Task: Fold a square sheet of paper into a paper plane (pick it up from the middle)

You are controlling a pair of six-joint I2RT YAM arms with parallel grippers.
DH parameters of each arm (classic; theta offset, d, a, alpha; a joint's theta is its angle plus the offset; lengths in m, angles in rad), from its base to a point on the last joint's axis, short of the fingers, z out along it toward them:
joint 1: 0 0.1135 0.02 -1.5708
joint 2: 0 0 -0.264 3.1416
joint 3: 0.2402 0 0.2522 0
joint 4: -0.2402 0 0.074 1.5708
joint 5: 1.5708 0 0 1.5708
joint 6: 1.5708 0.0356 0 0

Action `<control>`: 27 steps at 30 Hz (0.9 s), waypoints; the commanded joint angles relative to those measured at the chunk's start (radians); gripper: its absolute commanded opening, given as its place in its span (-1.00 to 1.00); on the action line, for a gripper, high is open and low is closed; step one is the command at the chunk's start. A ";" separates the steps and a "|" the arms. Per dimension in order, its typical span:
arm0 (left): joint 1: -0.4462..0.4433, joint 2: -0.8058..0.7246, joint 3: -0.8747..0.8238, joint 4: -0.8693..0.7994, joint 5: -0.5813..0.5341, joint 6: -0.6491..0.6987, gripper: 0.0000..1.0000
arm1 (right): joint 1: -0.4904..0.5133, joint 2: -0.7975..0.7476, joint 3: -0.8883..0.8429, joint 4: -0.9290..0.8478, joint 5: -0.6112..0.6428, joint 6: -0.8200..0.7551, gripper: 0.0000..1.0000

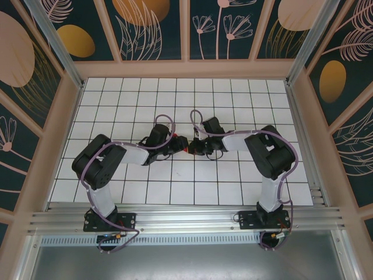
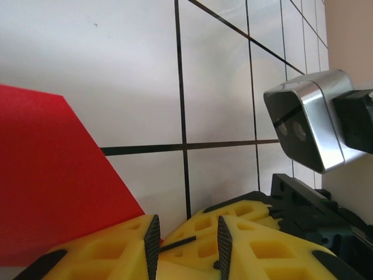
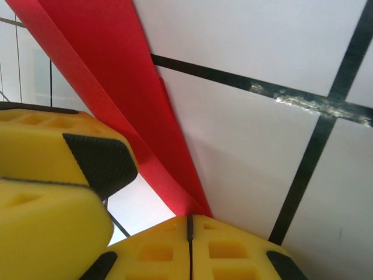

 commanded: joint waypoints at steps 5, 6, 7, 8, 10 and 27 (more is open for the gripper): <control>-0.007 0.055 0.032 -0.110 -0.097 -0.002 -0.37 | 0.020 0.080 -0.022 -0.122 0.130 -0.004 -0.87; -0.006 0.052 0.030 -0.109 -0.104 -0.005 -0.38 | 0.021 0.080 -0.023 -0.125 0.132 -0.006 -0.87; -0.006 0.051 0.028 -0.114 -0.115 -0.006 -0.39 | 0.020 0.078 -0.025 -0.129 0.134 -0.006 -0.87; -0.002 0.049 0.025 -0.116 -0.123 -0.007 -0.39 | 0.021 0.080 -0.027 -0.131 0.139 -0.007 -0.88; 0.007 0.043 0.017 -0.119 -0.135 -0.006 -0.40 | 0.020 0.083 -0.025 -0.139 0.149 -0.009 -0.87; 0.112 0.014 -0.008 -0.167 -0.166 0.048 -0.39 | 0.021 0.131 -0.021 -0.230 0.270 -0.036 -0.89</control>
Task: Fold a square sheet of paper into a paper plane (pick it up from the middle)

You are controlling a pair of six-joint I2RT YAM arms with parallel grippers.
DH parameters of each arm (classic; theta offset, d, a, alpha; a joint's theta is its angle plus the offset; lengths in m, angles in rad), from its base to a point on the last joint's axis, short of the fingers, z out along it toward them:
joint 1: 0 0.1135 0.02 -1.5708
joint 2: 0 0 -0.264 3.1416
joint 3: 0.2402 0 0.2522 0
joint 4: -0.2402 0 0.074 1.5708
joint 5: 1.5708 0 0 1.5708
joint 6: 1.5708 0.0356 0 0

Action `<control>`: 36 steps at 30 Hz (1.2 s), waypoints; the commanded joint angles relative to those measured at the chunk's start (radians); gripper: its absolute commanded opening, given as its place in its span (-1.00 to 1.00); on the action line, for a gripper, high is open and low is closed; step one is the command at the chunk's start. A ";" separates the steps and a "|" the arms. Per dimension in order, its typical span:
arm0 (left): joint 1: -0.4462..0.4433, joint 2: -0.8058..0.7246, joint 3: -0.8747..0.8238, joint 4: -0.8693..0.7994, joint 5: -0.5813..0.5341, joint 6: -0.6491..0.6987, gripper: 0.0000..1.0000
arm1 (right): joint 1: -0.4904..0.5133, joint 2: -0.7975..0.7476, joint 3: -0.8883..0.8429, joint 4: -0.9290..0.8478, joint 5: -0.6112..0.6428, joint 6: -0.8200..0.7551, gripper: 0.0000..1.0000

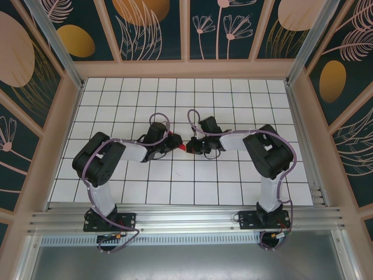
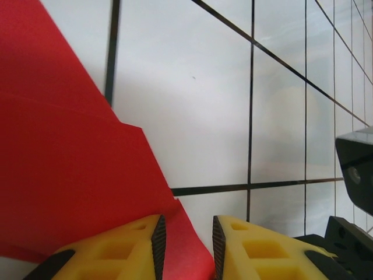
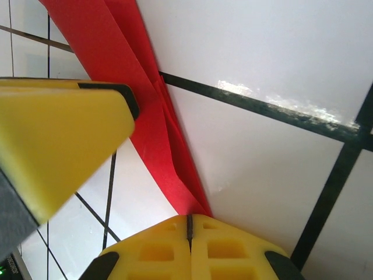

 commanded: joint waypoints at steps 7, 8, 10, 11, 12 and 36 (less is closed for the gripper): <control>0.080 -0.005 -0.002 -0.139 -0.115 0.070 -0.36 | 0.002 0.123 -0.056 -0.230 0.246 -0.036 -0.90; 0.084 -0.005 0.001 -0.145 -0.119 0.074 -0.35 | 0.001 0.121 -0.056 -0.230 0.250 -0.037 -0.90; 0.091 -0.005 0.004 -0.154 -0.131 0.074 -0.33 | 0.001 0.125 -0.056 -0.235 0.256 -0.037 -0.90; 0.094 -0.005 0.003 -0.155 -0.133 0.076 -0.32 | 0.001 0.125 -0.056 -0.237 0.259 -0.036 -0.90; 0.096 -0.005 0.003 -0.157 -0.138 0.077 -0.30 | 0.002 0.127 -0.057 -0.238 0.261 -0.038 -0.90; 0.209 -0.028 0.002 -0.229 -0.233 0.093 -0.18 | 0.002 0.148 -0.061 -0.240 0.278 -0.041 -0.90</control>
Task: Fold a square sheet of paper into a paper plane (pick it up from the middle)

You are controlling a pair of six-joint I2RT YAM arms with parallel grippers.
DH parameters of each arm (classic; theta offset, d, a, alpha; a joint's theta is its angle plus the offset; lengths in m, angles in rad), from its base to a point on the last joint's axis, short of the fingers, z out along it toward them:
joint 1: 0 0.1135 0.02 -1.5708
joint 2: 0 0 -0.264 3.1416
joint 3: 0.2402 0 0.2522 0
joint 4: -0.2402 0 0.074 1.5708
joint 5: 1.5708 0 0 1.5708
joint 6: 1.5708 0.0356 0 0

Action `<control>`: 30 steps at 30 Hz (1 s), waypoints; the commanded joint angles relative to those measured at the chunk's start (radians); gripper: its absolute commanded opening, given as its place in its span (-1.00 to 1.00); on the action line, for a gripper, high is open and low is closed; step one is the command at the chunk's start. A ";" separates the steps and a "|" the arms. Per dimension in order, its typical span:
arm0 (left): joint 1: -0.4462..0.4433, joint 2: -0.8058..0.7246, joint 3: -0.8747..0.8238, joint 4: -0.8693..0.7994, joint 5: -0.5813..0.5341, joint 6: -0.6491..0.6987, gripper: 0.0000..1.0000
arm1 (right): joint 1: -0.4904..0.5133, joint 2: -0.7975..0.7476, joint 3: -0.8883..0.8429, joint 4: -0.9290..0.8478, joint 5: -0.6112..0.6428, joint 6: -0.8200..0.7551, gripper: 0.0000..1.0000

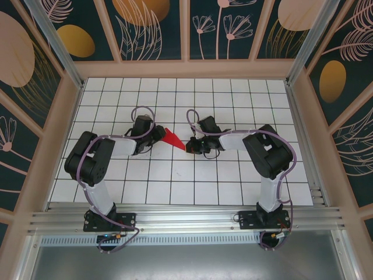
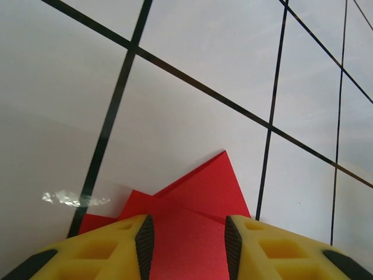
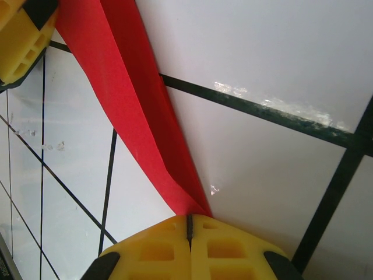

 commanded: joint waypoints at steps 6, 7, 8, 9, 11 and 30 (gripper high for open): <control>0.081 -0.022 -0.042 -0.118 -0.102 0.043 -0.16 | -0.006 0.135 -0.070 -0.215 0.251 -0.023 -0.90; 0.089 -0.031 -0.045 -0.118 -0.103 0.046 -0.16 | -0.005 0.133 -0.069 -0.213 0.250 -0.023 -0.91; 0.094 -0.037 -0.047 -0.123 -0.103 0.052 -0.14 | -0.004 0.130 -0.068 -0.209 0.247 -0.023 -0.91; 0.101 -0.050 -0.046 -0.129 -0.105 0.056 -0.13 | -0.003 0.125 -0.067 -0.203 0.243 -0.023 -0.91; 0.106 -0.081 -0.044 -0.139 -0.110 0.072 -0.09 | 0.000 0.106 -0.052 -0.194 0.243 -0.023 -0.90; -0.043 -0.298 -0.019 -0.268 -0.029 0.111 0.34 | 0.004 -0.343 -0.063 -0.003 0.473 0.005 0.17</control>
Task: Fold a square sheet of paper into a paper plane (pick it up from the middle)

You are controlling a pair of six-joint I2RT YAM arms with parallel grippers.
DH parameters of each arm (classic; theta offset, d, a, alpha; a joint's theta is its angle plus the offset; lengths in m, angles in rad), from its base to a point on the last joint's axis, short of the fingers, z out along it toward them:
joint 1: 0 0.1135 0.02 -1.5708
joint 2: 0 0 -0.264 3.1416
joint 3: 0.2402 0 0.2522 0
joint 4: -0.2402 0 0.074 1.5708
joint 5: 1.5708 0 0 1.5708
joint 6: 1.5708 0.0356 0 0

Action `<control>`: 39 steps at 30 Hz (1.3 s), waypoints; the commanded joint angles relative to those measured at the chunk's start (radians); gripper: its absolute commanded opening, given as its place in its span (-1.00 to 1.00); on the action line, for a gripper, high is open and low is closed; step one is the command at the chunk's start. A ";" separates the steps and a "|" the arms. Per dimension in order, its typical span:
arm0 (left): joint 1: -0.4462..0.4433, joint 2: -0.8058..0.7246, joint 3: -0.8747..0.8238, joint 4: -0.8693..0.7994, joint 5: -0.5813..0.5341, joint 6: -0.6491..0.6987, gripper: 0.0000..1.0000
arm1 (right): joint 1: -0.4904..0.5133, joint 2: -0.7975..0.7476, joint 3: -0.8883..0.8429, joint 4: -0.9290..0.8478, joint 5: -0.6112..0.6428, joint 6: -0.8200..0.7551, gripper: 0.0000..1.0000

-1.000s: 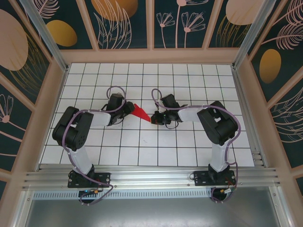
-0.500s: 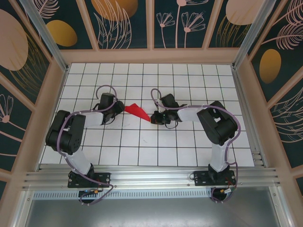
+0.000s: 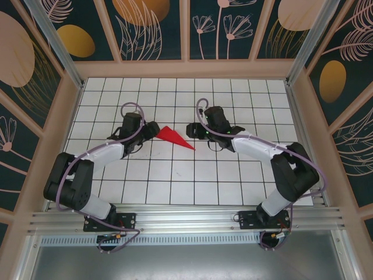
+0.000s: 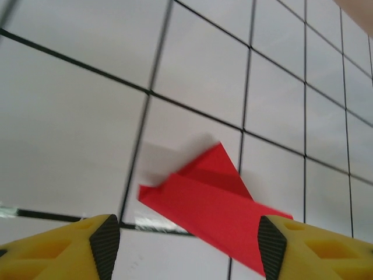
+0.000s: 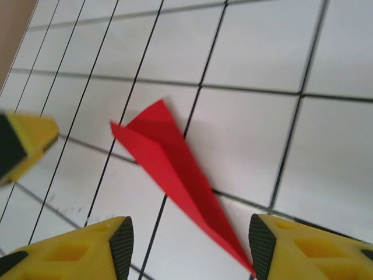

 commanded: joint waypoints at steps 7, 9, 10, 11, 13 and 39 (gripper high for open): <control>-0.171 0.114 0.123 -0.033 -0.012 -0.117 0.41 | -0.034 0.130 0.024 -0.077 0.147 0.026 0.19; -0.193 0.164 0.166 -0.061 -0.042 -0.124 0.44 | -0.036 0.160 0.036 -0.094 0.185 0.043 0.19; -0.199 0.189 0.192 -0.074 -0.057 -0.124 0.44 | -0.035 0.172 0.036 -0.098 0.195 0.051 0.19; -0.203 0.206 0.211 -0.088 -0.073 -0.123 0.45 | -0.035 0.179 0.035 -0.096 0.201 0.056 0.19; -0.209 0.255 0.261 -0.123 -0.109 -0.107 0.45 | -0.035 0.189 0.029 -0.094 0.211 0.066 0.19; -0.221 0.176 0.178 -0.180 -0.147 -0.132 -0.04 | -0.027 0.164 0.027 -0.113 0.251 0.076 0.18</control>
